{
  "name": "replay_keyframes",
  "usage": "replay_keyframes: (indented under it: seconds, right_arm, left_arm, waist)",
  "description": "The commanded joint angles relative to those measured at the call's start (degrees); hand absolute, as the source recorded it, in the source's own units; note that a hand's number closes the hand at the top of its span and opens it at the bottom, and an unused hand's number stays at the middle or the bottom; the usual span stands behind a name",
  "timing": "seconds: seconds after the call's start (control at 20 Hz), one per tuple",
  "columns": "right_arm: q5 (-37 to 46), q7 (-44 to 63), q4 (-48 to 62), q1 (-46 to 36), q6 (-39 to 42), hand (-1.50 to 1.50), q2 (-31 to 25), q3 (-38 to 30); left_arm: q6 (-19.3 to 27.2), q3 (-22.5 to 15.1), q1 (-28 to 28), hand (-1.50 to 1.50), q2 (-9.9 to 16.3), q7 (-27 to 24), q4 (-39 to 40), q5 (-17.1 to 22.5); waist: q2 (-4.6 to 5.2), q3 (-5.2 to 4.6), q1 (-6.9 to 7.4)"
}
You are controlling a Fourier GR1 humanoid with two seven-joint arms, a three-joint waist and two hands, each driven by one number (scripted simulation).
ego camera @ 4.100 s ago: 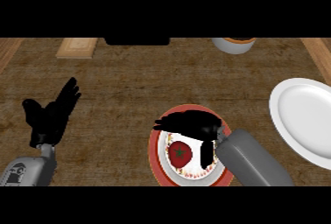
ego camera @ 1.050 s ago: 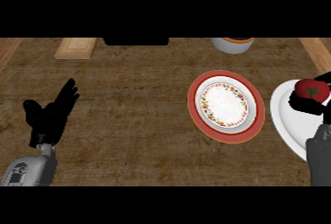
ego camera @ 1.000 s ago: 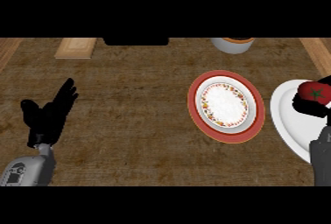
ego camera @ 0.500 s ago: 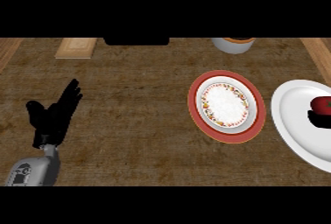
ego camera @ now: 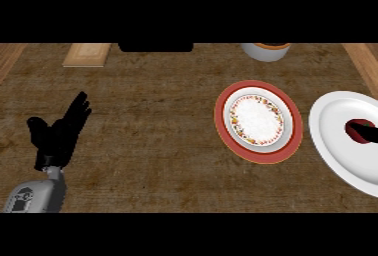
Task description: Pick the tomato from the plate and place it in the plate
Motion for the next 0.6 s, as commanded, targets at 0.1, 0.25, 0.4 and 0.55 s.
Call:
replay_keyframes:
  seconds: [0.1,0.25,0.4,0.55]
  right_arm:
    - [-12.45,-8.96,-10.81,0.48,2.88,-1.5,3.06,-1.66]
    - [-17.51,-0.94,-18.37,1.43,5.4,-1.5,5.14,-3.88]
    - [-24.32,4.76,-18.05,1.09,9.1,-1.5,5.53,-7.02]
    - [-30.51,5.34,-19.86,5.75,13.31,-1.5,7.3,-8.33]
  left_arm:
    - [-0.58,0.53,0.55,0.0,-0.03,-1.26,1.47,0.16]
    - [-1.34,1.2,0.31,0.0,1.38,1.33,-0.42,0.77]
    - [-0.5,0.68,-0.47,0.0,0.31,0.94,-0.02,0.18]
    - [0.39,0.48,-0.73,0.0,-1.04,-0.74,1.61,-0.43]
  waist:
    - [-0.22,-0.06,-0.82]
    - [-0.34,-0.09,-0.89]
    - [-0.26,-0.08,-0.82]
    - [-0.1,-0.06,-0.85]
